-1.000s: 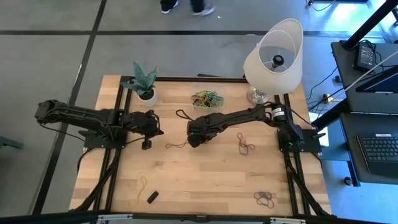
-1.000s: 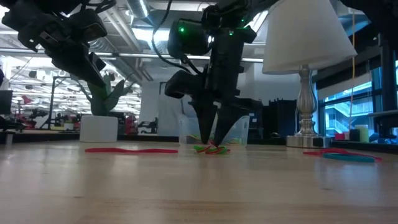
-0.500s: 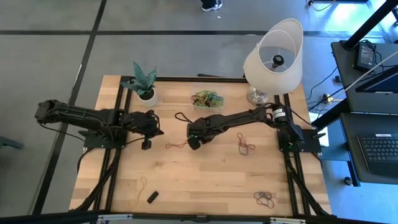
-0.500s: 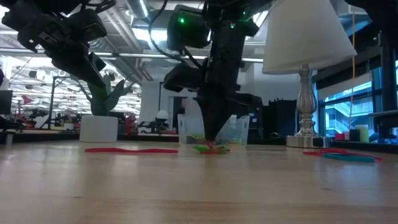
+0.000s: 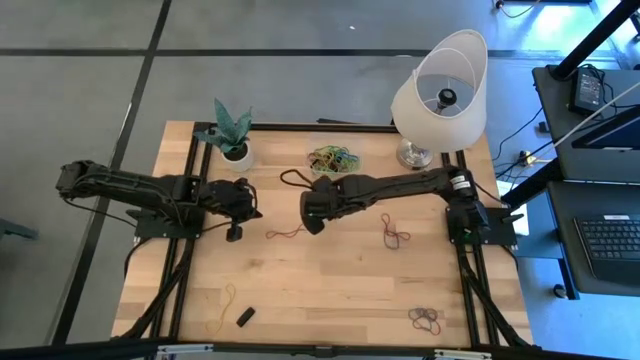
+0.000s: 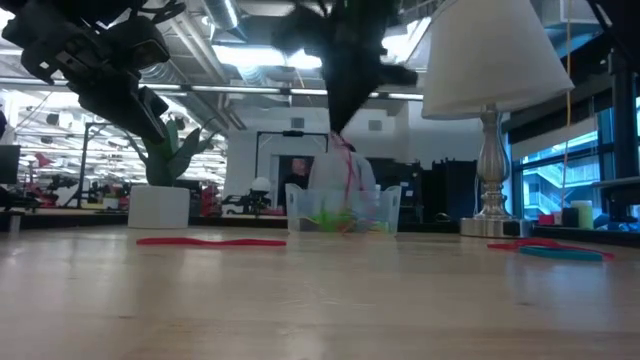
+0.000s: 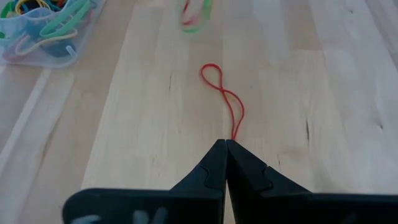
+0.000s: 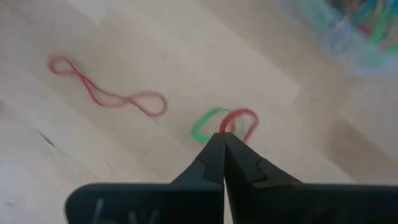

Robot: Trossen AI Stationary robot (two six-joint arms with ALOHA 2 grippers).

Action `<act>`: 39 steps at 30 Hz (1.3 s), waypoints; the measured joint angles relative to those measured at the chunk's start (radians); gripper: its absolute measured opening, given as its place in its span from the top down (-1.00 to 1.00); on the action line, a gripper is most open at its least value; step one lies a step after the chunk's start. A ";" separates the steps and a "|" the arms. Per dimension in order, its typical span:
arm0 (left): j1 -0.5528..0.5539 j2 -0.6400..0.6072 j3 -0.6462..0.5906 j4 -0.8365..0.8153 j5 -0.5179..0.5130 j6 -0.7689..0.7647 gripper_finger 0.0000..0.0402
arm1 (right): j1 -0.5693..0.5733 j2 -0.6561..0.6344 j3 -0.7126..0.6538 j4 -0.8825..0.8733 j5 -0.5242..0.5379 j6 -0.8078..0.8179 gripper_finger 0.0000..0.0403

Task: Pick and place rubber bands into bin
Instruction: Put the red rubber band into the transparent bin

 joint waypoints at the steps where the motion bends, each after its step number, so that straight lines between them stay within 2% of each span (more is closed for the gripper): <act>1: 0.000 0.000 0.000 0.000 0.000 -0.002 0.98 | 0.003 0.000 0.030 -0.023 0.016 -0.001 0.99; 3: 0.000 0.000 0.000 0.000 0.000 -0.011 0.98 | 0.009 0.000 0.090 -0.098 0.046 -0.018 0.99; 10: 0.000 0.000 0.000 0.000 0.008 -0.021 0.98 | 0.017 0.000 0.239 -0.192 0.122 -0.025 1.00; 16: 0.000 0.000 0.000 0.000 0.008 -0.044 0.98 | 0.011 0.001 0.269 -0.245 0.208 -0.076 1.00; 21: 0.000 0.000 0.000 0.001 0.008 -0.047 0.98 | -0.066 0.002 0.269 -0.223 0.217 -0.178 1.00; 32: 0.000 0.000 0.000 0.001 0.008 -0.045 0.98 | -0.316 0.002 0.256 -0.154 0.212 -0.404 1.00; 35: 0.000 0.000 0.000 0.001 0.006 -0.044 0.98 | -0.374 0.002 0.218 -0.128 0.147 -0.423 1.00; 39: 0.000 0.000 0.000 0.001 0.000 -0.044 0.98 | -0.415 0.003 0.094 0.009 0.028 -0.462 1.00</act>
